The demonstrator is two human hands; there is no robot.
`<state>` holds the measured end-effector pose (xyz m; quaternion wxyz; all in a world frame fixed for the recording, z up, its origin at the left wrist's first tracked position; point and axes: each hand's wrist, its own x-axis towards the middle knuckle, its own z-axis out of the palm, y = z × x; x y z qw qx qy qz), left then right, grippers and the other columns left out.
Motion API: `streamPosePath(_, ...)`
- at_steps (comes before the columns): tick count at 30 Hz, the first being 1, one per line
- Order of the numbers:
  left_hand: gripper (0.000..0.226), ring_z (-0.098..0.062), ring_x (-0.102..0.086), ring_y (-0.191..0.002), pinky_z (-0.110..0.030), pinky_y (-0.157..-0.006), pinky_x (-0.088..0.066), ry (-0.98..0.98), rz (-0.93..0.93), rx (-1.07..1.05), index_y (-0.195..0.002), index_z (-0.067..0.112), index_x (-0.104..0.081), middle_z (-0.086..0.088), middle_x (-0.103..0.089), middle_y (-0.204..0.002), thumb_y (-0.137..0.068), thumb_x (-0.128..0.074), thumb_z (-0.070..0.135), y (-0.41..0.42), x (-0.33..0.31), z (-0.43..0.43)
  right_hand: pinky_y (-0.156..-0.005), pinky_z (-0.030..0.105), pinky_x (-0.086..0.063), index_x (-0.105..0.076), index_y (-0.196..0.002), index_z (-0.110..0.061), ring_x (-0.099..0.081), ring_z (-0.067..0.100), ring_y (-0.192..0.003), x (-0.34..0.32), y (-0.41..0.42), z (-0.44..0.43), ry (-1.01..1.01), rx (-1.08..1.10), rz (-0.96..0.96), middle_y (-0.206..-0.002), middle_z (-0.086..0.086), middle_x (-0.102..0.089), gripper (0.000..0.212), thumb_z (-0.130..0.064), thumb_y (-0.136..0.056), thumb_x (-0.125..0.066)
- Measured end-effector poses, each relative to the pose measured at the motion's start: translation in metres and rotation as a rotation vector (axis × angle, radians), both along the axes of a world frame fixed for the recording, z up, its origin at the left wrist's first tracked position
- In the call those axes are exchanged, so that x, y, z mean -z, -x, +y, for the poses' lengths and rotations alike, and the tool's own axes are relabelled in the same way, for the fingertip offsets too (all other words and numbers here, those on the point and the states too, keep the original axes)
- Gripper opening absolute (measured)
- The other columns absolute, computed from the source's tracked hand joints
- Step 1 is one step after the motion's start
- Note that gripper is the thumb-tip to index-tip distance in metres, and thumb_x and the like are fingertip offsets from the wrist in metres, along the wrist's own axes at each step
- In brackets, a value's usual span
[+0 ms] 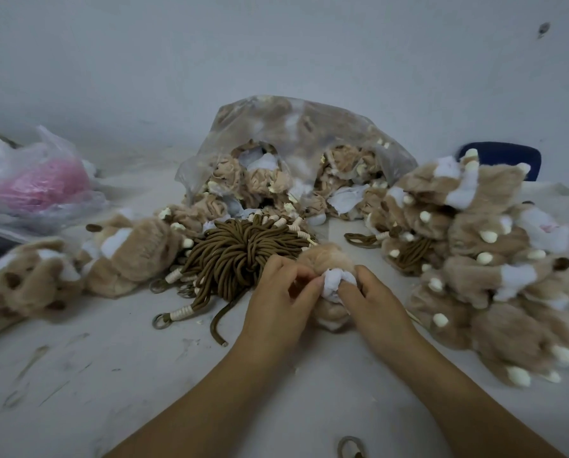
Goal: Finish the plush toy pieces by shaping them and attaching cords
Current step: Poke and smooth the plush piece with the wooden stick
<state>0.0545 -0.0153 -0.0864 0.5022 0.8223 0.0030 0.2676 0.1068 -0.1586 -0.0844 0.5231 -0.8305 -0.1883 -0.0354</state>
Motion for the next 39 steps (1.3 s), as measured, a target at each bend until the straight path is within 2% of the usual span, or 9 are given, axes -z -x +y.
streamPosePath(9, 0.01, 0.009, -0.051, -0.091, -0.005, -0.075, -0.04, 0.05, 0.024, 0.074, -0.092, 0.038, -0.06, 0.016, -0.049, -0.102, -0.095, -0.063, 0.029, 0.004, -0.004, -0.005, -0.051, 0.014, -0.034, -0.047, -0.078, -0.013, -0.043, -0.001, -0.056, -0.008, 0.004, -0.004, -0.01, -0.069, 0.044, -0.06, -0.016, -0.047, 0.03, -0.042, -0.073, -0.042)
streamPosePath(14, 0.023, 0.007, -0.054, -0.091, -0.005, -0.075, -0.038, 0.022, -0.028, -0.014, -0.086, 0.041, -0.058, 0.015, -0.058, -0.095, -0.096, -0.061, 0.021, 0.002, -0.001, -0.004, -0.096, 0.035, -0.045, -0.057, -0.124, -0.023, -0.057, 0.014, -0.111, -0.003, 0.002, -0.004, -0.104, -0.063, 0.197, -0.116, -0.005, -0.063, 0.059, -0.045, -0.071, -0.041)
streamPosePath(20, 0.014, 0.01, -0.051, -0.091, -0.002, -0.071, -0.037, -0.007, 0.05, 0.025, -0.087, 0.042, -0.059, 0.018, -0.054, -0.098, -0.093, -0.065, 0.031, 0.001, -0.002, -0.006, -0.064, 0.027, -0.041, -0.061, -0.081, -0.027, -0.054, 0.008, -0.069, 0.003, -0.005, -0.003, -0.11, -0.047, 0.156, -0.068, -0.01, -0.061, 0.021, -0.032, -0.09, -0.042)
streamPosePath(27, 0.01, 0.004, -0.048, -0.068, -0.009, -0.06, -0.04, 0.069, 0.178, 0.081, -0.084, 0.023, -0.061, 0.009, -0.056, -0.088, -0.09, -0.067, 0.028, 0.001, 0.001, -0.005, -0.065, 0.008, -0.039, -0.059, -0.088, -0.025, -0.054, -0.009, -0.076, 0.003, -0.003, -0.004, -0.018, -0.051, 0.134, -0.089, -0.007, -0.062, 0.018, -0.024, -0.094, -0.042)
streamPosePath(31, 0.009, 0.003, -0.045, -0.061, -0.011, -0.054, -0.039, 0.12, 0.127, 0.044, -0.081, 0.015, -0.06, 0.005, -0.054, -0.081, -0.085, -0.068, 0.019, 0.004, -0.003, -0.008, -0.065, 0.007, -0.039, -0.051, -0.125, -0.013, -0.052, -0.011, -0.078, 0.002, 0.0, -0.001, 0.074, -0.002, 0.087, -0.105, 0.001, -0.06, 0.033, -0.022, -0.096, -0.039)
streamPosePath(32, 0.008, 0.003, -0.044, -0.061, -0.011, -0.055, -0.039, 0.132, 0.1, 0.04, -0.08, 0.013, -0.06, 0.004, -0.053, -0.081, -0.084, -0.067, 0.016, 0.004, -0.005, -0.008, -0.07, 0.017, -0.041, -0.047, -0.129, -0.01, -0.02, -0.005, -0.066, 0.001, 0.001, -0.002, 0.086, 0.024, 0.067, -0.095, -0.008, -0.027, 0.037, -0.024, -0.096, -0.038)
streamPosePath(33, 0.007, 0.003, -0.044, -0.061, -0.011, -0.055, -0.039, 0.148, 0.079, 0.044, -0.08, 0.012, -0.061, 0.003, -0.054, -0.082, -0.084, -0.067, 0.013, 0.003, -0.006, -0.009, -0.076, 0.024, -0.04, -0.043, -0.128, -0.006, -0.026, -0.015, -0.104, 0.0, 0.002, -0.002, 0.088, 0.043, 0.043, -0.135, 0.005, -0.033, 0.037, -0.024, -0.096, -0.038)
streamPosePath(35, 0.008, 0.003, -0.045, -0.061, -0.01, -0.055, -0.039, 0.202, 0.063, 0.067, -0.078, 0.014, -0.062, 0.004, -0.054, -0.082, -0.084, -0.066, 0.011, 0.004, -0.008, -0.009, -0.068, 0.023, -0.042, -0.041, -0.125, -0.006, -0.05, -0.008, -0.084, -0.003, 0.004, 0.0, 0.087, 0.047, 0.025, -0.116, 0.014, -0.056, 0.035, -0.026, -0.096, -0.038)
streamPosePath(39, 0.012, -0.004, -0.054, -0.069, -0.017, -0.061, -0.045, 0.375, 0.187, 0.18, -0.077, 0.023, -0.068, 0.001, -0.061, -0.079, -0.072, -0.064, 0.032, 0.005, -0.007, -0.004, -0.053, 0.024, -0.033, -0.042, -0.095, -0.017, -0.044, 0.003, -0.06, -0.006, 0.006, 0.002, 0.094, 0.01, 0.016, -0.077, 0.006, -0.05, 0.026, -0.039, -0.088, -0.032)
